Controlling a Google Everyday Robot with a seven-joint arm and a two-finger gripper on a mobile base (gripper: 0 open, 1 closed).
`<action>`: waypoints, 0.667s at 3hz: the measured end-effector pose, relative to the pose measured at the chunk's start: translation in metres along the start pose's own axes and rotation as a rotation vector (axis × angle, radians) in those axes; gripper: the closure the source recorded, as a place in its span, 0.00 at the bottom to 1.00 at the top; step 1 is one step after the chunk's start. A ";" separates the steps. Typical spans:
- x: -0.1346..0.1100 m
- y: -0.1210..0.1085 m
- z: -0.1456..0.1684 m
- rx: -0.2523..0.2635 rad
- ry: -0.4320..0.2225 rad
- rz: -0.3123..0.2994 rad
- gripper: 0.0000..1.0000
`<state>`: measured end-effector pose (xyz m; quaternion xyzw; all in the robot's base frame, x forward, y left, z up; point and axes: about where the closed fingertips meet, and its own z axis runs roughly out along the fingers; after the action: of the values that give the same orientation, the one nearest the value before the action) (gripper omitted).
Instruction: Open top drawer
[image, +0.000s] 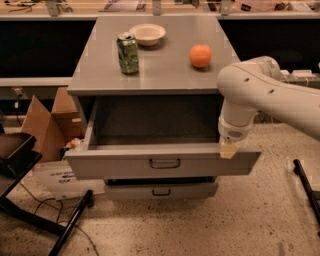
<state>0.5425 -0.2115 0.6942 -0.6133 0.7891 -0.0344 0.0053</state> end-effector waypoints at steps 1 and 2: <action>0.014 0.020 0.000 -0.023 0.005 0.050 1.00; 0.014 0.021 0.000 -0.024 0.005 0.051 1.00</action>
Offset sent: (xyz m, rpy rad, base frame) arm -0.4387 -0.1748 -0.0100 0.0565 0.3793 -0.9785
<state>0.5189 -0.2195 0.6932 -0.5929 0.8048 -0.0263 -0.0031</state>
